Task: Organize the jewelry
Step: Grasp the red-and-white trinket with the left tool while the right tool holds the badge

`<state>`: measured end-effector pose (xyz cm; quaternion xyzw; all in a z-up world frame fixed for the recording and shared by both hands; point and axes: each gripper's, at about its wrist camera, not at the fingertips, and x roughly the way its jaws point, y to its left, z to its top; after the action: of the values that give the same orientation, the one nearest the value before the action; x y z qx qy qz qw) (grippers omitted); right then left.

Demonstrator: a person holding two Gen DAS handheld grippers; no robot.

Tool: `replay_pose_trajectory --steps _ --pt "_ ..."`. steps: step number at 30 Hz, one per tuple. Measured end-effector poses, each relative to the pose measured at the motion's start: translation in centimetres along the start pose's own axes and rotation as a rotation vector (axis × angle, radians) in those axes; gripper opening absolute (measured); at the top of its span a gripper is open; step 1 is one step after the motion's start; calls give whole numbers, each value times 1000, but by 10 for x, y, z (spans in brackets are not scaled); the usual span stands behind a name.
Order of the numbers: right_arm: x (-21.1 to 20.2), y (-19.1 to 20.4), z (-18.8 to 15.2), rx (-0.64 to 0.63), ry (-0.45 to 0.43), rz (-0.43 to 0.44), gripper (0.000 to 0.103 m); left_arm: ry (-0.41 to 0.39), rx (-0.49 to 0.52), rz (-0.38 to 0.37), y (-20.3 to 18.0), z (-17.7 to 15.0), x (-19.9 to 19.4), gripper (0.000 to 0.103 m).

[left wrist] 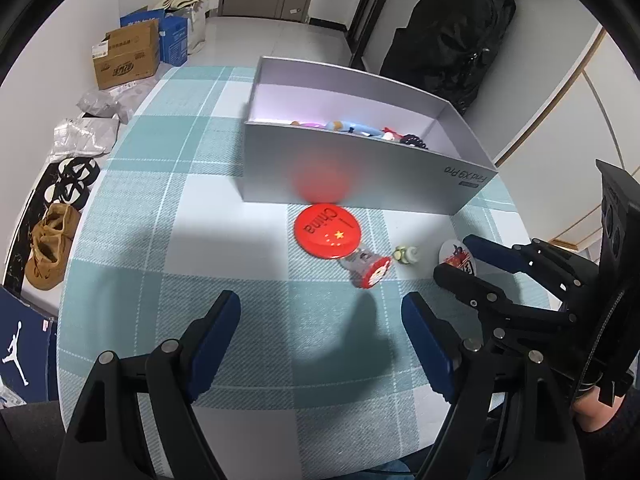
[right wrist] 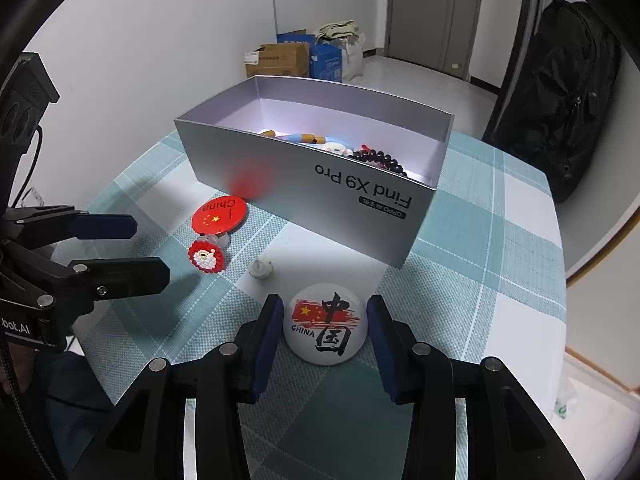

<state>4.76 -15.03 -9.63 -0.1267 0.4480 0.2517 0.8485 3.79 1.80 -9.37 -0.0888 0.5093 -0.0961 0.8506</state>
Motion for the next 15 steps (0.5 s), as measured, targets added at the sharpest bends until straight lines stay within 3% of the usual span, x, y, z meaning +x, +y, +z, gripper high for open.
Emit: replay_pose_trajectory --steps 15 --pt "-28 -37 -1 177 -64 68 42 21 87 104 -27 3 18 79"
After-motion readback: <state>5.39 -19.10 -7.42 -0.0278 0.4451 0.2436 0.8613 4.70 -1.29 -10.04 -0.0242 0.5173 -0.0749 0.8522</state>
